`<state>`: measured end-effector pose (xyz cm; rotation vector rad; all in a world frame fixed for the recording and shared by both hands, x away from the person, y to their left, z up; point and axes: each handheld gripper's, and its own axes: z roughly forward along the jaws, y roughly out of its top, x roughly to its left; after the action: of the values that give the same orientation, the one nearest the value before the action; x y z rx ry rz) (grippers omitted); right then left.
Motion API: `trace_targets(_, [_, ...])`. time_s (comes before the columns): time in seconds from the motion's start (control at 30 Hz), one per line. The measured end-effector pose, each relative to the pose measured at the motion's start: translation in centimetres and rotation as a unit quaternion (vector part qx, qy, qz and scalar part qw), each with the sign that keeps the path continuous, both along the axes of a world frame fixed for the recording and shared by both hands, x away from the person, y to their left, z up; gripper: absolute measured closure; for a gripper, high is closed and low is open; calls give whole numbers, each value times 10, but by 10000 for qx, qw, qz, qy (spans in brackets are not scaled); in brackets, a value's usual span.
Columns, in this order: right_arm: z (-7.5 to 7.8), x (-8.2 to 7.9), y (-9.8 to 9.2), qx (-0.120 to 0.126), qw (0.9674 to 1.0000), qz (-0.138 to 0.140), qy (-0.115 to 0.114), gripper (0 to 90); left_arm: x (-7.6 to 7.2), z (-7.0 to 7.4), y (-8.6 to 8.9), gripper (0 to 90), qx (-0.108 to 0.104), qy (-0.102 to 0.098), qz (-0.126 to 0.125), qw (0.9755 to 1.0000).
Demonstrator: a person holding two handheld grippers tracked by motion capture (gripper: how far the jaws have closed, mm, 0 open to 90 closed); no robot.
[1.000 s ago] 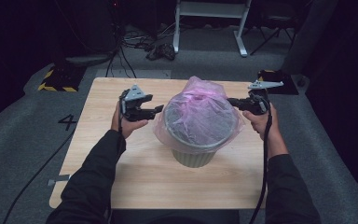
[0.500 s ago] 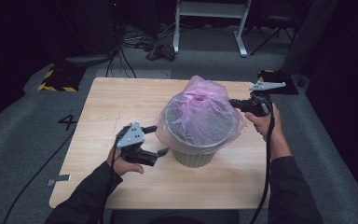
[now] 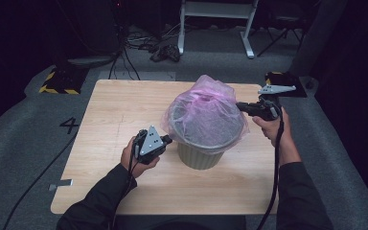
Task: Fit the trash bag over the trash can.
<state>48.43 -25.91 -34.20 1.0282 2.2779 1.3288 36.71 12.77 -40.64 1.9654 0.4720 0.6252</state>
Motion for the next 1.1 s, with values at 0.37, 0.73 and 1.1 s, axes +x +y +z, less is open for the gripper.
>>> trace_targets(0.37, [-6,-10,-12,52,9999,-132,52,879,-10,-20,-3,900,753,150,-440,9961])
trace_targets(0.73, [-24,-9,-28,244,9989,-229,334,858,-8,-49,-4,900,1197,515,-618,9895])
trace_targets(1.1, [33,-25,-25,153,9973,-105,-716,330,-8,-38,4,900,836,278,-492,9949])
